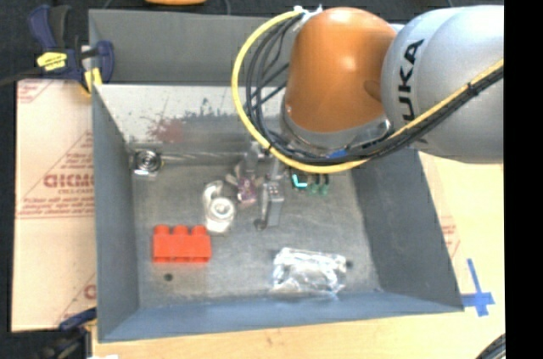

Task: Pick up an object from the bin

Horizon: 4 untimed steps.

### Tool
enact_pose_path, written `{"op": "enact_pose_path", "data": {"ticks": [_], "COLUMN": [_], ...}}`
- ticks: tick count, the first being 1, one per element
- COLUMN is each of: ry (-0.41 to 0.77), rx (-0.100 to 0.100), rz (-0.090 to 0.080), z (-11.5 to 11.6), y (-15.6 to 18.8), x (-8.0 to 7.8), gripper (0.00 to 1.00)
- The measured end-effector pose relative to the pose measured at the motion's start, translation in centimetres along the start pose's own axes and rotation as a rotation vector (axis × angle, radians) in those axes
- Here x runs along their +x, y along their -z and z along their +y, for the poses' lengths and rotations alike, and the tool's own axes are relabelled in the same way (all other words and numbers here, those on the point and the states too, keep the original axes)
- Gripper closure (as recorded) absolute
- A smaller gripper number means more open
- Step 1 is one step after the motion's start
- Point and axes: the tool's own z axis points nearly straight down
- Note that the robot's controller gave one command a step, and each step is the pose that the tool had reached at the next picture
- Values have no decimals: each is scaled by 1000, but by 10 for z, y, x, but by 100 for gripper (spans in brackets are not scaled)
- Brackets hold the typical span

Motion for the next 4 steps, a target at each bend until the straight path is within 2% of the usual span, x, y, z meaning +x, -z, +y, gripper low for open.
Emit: {"op": "enact_pose_path", "data": {"ticks": [1, 2, 3, 4], "ry": [339, 344, 335, 316], "rx": [2, -3, -1, 1], "rz": [-1, -4, -5, -16], "z": [33, 105, 101, 86], "y": [-142, -173, -171, -26], "x": [8, 15, 13, 6], "gripper": [0, 0, 100, 100]}}
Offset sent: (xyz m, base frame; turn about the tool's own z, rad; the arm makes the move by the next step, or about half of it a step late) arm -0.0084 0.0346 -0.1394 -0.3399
